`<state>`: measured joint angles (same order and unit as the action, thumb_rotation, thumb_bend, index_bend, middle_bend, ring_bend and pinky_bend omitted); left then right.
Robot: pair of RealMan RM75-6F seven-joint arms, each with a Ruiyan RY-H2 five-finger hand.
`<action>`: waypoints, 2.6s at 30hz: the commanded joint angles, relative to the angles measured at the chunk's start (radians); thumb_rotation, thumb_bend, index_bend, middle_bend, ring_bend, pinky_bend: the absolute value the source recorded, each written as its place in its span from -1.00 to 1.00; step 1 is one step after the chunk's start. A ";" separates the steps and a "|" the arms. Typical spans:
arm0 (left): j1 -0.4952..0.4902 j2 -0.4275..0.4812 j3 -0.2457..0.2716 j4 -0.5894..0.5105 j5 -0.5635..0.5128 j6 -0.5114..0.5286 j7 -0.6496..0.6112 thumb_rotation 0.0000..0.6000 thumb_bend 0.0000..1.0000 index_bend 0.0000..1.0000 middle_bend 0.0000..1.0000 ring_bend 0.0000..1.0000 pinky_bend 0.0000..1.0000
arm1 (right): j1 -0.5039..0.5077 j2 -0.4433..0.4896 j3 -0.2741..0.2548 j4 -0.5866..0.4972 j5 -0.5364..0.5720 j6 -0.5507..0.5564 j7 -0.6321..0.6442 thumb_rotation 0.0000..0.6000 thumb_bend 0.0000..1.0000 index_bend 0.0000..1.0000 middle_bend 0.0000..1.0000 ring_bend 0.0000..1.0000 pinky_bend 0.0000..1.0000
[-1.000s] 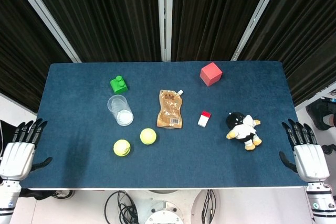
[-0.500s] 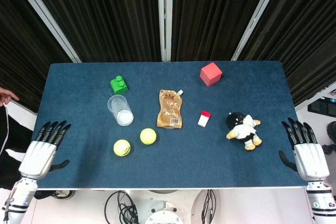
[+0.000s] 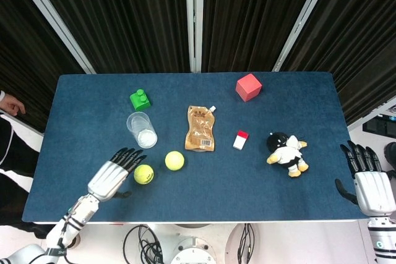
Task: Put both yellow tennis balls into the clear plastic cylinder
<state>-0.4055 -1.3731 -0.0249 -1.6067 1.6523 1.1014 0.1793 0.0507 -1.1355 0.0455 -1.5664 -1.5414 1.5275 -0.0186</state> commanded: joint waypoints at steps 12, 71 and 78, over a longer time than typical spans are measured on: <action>-0.075 -0.137 0.006 0.174 -0.078 -0.088 -0.085 1.00 -0.80 -0.79 -0.79 -0.88 -0.56 | -0.010 0.010 0.004 0.017 0.008 0.007 0.031 1.00 -0.46 -1.00 -1.00 -1.00 -1.00; -0.298 0.049 -0.260 0.032 -0.426 -0.087 0.072 1.00 -0.55 0.02 0.09 0.16 0.64 | -0.012 0.056 0.012 -0.057 -0.024 0.034 0.022 1.00 -0.45 -1.00 -1.00 -1.00 -1.00; -0.317 0.021 -0.254 0.093 -0.452 -0.106 0.046 1.00 -0.55 -0.01 0.06 0.12 0.60 | -0.010 0.060 0.015 -0.056 -0.014 0.026 0.025 1.00 -0.45 -1.00 -1.00 -1.00 -1.00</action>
<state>-0.7201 -1.3499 -0.2807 -1.5166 1.2025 0.9989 0.2289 0.0398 -1.0757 0.0610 -1.6240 -1.5562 1.5550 0.0062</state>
